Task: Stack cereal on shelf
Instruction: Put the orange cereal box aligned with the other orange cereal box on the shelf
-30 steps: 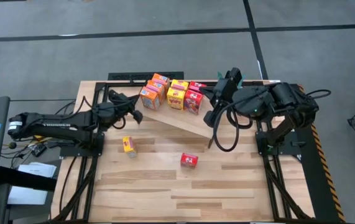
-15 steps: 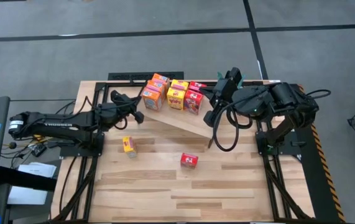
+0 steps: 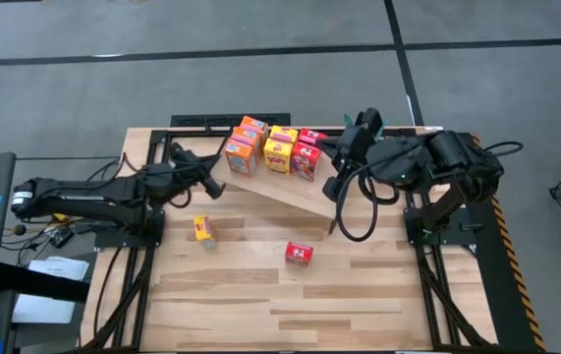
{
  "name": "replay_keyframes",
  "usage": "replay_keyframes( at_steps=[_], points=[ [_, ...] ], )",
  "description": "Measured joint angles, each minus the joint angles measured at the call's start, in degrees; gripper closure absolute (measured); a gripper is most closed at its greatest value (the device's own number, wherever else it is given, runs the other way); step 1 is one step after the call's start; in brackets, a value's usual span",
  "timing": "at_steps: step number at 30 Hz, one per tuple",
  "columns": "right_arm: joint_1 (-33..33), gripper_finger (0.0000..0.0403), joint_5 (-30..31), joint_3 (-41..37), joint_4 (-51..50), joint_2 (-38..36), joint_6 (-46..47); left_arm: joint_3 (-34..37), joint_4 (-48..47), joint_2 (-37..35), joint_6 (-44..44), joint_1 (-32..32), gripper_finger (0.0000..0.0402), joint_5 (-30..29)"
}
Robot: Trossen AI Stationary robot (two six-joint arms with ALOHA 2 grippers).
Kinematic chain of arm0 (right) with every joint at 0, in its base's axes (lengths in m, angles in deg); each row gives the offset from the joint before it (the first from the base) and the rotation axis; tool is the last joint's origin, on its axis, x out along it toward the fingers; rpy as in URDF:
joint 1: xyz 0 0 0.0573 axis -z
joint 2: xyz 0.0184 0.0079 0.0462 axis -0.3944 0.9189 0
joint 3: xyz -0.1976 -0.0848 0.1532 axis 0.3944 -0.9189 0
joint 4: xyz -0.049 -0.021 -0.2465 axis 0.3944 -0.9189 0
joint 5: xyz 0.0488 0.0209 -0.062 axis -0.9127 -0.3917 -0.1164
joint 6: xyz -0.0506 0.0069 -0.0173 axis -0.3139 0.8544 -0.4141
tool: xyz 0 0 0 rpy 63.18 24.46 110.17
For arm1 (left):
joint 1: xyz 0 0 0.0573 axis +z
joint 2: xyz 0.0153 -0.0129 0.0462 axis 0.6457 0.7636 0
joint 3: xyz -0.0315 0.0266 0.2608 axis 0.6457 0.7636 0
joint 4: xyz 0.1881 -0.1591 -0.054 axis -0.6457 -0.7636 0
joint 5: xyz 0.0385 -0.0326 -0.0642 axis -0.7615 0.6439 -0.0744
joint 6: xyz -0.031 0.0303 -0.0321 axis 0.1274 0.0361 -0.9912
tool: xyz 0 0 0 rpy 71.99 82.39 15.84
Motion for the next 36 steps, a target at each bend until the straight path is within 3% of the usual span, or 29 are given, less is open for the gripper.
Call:
replay_keyframes(
  at_steps=[5,12,21,31,36],
  points=[
    [-0.6,0.0369,-0.1,0.0,0.0,0.0,0.0,1.0,-0.6,-3.9,-1.4,-1.5,0.0401,0.4],
    [-0.6,0.0386,-0.1,0.0,-0.2,0.0,-0.2,1.8,1.1,-1.0,-3.3,-1.4,0.0401,6.4],
    [-0.6,0.0365,-0.1,0.0,-0.2,0.0,-0.1,1.8,4.4,2.7,-1.1,-0.3,0.0401,5.0],
    [-0.6,0.0386,-0.1,0.0,0.0,0.0,0.3,1.8,4.3,2.6,0.5,2.1,0.0401,4.8],
    [-0.6,0.0374,-0.1,0.0,0.0,0.0,0.4,1.8,4.3,2.6,1.5,3.5,0.0401,5.4]
  ],
)
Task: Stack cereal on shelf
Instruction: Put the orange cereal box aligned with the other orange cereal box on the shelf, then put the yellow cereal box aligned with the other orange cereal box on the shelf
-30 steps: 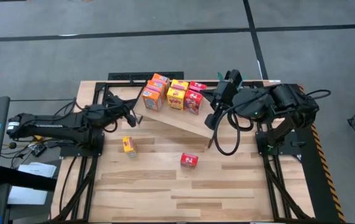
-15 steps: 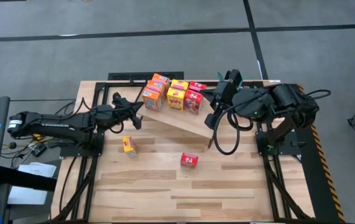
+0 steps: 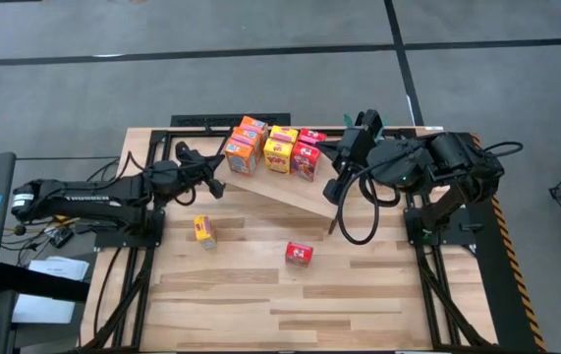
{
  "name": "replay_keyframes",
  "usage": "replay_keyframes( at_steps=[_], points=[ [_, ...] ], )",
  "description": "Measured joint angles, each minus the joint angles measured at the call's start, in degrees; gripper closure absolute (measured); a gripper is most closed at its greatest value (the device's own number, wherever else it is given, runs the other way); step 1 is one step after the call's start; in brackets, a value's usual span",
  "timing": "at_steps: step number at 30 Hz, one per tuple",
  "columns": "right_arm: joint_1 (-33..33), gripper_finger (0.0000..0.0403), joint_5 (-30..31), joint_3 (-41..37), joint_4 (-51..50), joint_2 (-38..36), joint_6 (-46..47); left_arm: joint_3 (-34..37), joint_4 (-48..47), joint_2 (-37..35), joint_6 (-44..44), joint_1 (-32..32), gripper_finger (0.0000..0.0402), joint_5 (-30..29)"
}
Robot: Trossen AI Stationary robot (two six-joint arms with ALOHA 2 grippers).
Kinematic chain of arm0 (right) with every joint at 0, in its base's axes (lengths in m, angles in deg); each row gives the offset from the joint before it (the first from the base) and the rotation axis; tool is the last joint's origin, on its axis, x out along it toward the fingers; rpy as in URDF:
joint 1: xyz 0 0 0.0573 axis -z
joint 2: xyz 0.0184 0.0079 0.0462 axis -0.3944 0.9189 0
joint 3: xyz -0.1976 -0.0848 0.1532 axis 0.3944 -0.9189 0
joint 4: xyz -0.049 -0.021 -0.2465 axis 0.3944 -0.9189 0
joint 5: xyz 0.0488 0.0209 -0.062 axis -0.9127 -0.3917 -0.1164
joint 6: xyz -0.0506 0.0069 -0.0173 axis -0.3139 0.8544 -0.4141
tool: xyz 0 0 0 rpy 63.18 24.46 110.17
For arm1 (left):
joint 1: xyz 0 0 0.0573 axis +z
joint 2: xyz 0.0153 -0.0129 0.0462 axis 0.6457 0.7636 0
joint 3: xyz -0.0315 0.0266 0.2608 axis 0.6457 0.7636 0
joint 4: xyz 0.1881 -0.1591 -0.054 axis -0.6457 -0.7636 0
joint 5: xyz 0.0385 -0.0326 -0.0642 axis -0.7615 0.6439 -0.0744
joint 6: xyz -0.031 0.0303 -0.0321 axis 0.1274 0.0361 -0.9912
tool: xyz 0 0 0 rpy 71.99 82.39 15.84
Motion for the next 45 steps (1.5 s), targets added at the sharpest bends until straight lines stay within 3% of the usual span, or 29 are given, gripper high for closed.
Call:
replay_keyframes(
  at_steps=[9,15,21,26,28,30,32,36,39,45],
  points=[
    [0.0,0.0366,-0.6,0.0,-0.2,0.0,0.3,0.0,-0.1,-0.2,1.7,1.1,0.0401,1.2],
    [-2.3,0.0359,-13.0,0.0,-6.1,0.0,5.3,-4.5,-10.8,-6.2,0.4,-2.5,0.0401,7.3],
    [-6.8,0.0278,-17.3,0.0,-23.1,3.9,18.8,-11.4,-21.3,-12.2,-7.2,-7.2,0.0384,19.6],
    [-12.0,0.0183,-18.5,0.0,-24.1,10.4,20.0,-14.5,-23.5,-13.6,-15.5,-12.4,0.0329,35.8],
    [-13.1,0.0154,-18.9,0.0,-24.1,12.9,20.2,-15.0,-22.5,-12.9,-19.4,-15.6,0.0300,44.4],
    [-14.5,0.0134,-19.7,0.0,-24.2,15.1,20.4,-15.1,-21.5,-11.3,-24.6,-19.6,0.0277,49.2],
    [-15.6,0.0125,-20.3,0.0,-24.0,16.9,20.6,-15.1,-23.8,-9.5,-29.5,-24.2,0.0263,48.6],
    [-17.7,0.0121,-20.5,0.0,-24.3,19.1,22.8,-14.9,-36.6,-5.4,-35.4,-33.5,0.0260,39.2],
    [-18.9,0.0121,-20.5,0.0,-24.2,19.9,23.9,-14.9,-40.8,-1.8,-37.6,-38.3,0.0264,32.8],
    [-19.7,0.0121,-20.6,0.0,-24.1,19.5,24.9,-16.2,-44.4,2.9,-27.8,-43.1,0.0275,26.8]
  ],
)
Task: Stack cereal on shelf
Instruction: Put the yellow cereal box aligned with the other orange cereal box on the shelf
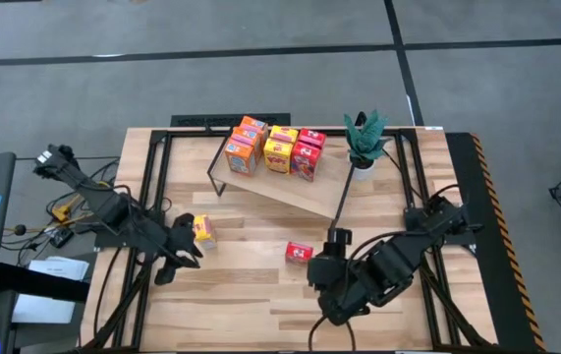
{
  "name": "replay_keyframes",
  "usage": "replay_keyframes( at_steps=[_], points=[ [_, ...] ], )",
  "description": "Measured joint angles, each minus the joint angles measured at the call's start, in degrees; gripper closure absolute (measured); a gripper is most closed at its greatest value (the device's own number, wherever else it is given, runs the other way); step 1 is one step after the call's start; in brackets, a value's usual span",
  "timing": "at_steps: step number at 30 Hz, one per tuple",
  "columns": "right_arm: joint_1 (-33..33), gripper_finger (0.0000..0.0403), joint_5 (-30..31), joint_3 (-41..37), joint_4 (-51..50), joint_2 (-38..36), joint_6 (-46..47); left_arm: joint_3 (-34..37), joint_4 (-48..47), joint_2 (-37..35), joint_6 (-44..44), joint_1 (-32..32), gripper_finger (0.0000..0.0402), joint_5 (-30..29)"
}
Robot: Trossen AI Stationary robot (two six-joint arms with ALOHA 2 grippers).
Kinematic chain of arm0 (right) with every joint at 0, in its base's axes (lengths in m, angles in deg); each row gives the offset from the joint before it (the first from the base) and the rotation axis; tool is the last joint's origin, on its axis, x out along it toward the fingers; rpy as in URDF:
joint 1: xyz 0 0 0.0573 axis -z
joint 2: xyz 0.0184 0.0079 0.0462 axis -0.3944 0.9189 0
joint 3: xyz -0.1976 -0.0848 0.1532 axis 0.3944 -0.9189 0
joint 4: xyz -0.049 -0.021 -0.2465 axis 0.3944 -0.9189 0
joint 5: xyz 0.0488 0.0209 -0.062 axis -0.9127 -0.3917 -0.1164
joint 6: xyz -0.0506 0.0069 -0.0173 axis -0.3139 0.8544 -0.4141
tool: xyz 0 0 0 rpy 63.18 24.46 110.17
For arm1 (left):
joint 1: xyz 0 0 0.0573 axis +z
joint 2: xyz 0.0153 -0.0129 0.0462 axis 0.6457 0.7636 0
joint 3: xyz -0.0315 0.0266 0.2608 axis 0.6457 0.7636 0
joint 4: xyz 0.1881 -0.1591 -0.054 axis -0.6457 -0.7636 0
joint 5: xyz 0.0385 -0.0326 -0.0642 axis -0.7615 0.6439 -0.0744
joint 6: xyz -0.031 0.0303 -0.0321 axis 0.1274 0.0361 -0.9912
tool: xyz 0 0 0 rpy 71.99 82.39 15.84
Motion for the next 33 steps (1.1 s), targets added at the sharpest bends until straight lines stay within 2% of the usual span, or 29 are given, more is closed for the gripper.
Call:
replay_keyframes(
  at_steps=[4,7,10,15,20,24,27,31,33],
  points=[
    [0.2,0.0121,0.0,0.0,-0.1,-0.3,0.0,-1.0,-6.2,1.2,2.0,0.0,0.0278,-1.1],
    [0.1,0.0121,0.0,0.0,0.0,-0.2,0.0,-1.0,-6.1,1.3,-2.6,0.0,0.0278,-4.5],
    [0.0,0.0121,0.0,0.0,-0.1,-0.2,0.0,-1.0,-6.1,1.3,-8.0,0.5,0.0278,-10.5],
    [0.0,0.0121,0.0,0.0,-0.1,-0.2,0.0,-1.0,-6.8,1.7,-21.0,4.2,0.0278,-17.3],
    [0.0,0.0121,0.0,0.0,-0.1,-0.2,-0.1,-1.0,-5.4,1.6,-21.4,7.9,0.0278,-21.9],
    [0.0,0.0121,0.2,0.0,-0.1,-0.2,-0.5,-1.1,-4.0,1.6,-22.6,10.5,0.0278,-20.5],
    [0.5,0.0121,3.0,0.0,1.3,-0.2,-3.3,-1.1,-5.0,1.5,-19.8,12.2,0.0270,-15.7],
    [4.2,0.0121,5.3,0.0,9.8,0.0,-13.4,-4.3,-8.1,0.1,-18.7,12.4,0.0245,-10.4],
    [6.7,0.0121,4.8,0.0,17.1,0.3,-19.9,-7.8,-14.4,0.1,-21.0,12.4,0.0233,-9.8]
  ],
)
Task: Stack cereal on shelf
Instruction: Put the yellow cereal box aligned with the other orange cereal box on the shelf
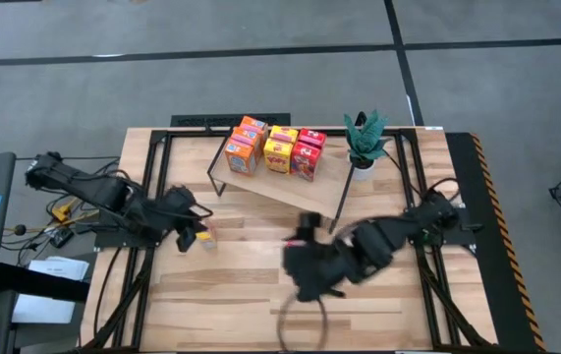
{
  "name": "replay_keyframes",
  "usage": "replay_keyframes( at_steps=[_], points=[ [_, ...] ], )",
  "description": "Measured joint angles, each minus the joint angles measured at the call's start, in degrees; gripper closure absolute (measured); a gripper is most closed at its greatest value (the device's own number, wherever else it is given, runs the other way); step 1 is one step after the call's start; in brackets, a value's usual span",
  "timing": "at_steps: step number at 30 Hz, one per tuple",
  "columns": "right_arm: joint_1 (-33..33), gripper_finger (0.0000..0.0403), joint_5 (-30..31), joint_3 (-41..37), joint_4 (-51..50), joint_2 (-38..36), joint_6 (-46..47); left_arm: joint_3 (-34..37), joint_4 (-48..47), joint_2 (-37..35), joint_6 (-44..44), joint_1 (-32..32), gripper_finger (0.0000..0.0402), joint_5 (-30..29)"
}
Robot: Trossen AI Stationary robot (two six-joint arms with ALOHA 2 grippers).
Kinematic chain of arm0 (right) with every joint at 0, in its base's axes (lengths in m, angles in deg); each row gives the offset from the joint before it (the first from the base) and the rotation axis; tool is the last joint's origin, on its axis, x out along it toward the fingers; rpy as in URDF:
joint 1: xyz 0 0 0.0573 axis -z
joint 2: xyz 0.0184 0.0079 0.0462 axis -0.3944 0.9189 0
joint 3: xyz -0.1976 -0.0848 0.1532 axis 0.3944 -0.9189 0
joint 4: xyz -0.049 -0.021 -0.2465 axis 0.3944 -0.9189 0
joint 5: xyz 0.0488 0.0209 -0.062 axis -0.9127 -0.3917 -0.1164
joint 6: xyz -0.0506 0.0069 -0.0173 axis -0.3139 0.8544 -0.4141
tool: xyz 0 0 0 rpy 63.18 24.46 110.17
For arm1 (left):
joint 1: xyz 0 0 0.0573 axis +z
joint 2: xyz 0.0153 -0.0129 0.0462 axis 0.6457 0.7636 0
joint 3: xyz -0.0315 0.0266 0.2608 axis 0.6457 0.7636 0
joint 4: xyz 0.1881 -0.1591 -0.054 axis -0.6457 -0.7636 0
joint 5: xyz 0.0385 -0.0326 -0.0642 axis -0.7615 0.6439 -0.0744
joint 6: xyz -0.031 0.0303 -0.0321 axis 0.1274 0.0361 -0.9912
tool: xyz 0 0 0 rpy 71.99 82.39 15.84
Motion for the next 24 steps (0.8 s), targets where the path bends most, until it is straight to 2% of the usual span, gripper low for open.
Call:
replay_keyframes(
  at_steps=[3,7,10,14,18,20,24],
  points=[
    [3.5,0.0121,-4.0,0.0,11.4,0.0,-8.0,-5.3,-15.9,0.3,-8.1,-0.7,0.0231,-2.7],
    [8.1,0.0121,-9.2,0.0,23.1,1.9,-13.3,-5.9,-26.6,0.3,-18.6,-3.8,0.0265,-12.4],
    [10.8,0.0121,-11.7,0.1,27.6,4.0,-14.5,-2.1,-26.9,0.3,-22.8,-6.5,0.0316,-18.8],
    [12.6,0.0121,-16.7,0.0,27.0,6.0,-13.4,5.4,-23.0,0.5,-26.9,-9.6,0.0389,-21.2],
    [12.9,0.0121,-19.6,-0.3,24.8,7.1,-11.8,12.1,-21.8,0.5,-35.9,-11.3,0.0395,-20.8],
    [13.0,0.0121,-20.0,0.1,27.5,7.4,-11.7,15.0,-21.5,0.8,-41.0,-12.1,0.0400,-21.0],
    [12.6,0.0121,-20.0,0.0,26.0,6.7,-11.7,18.8,-16.2,0.6,-43.3,-13.8,0.0401,-25.6]
  ],
)
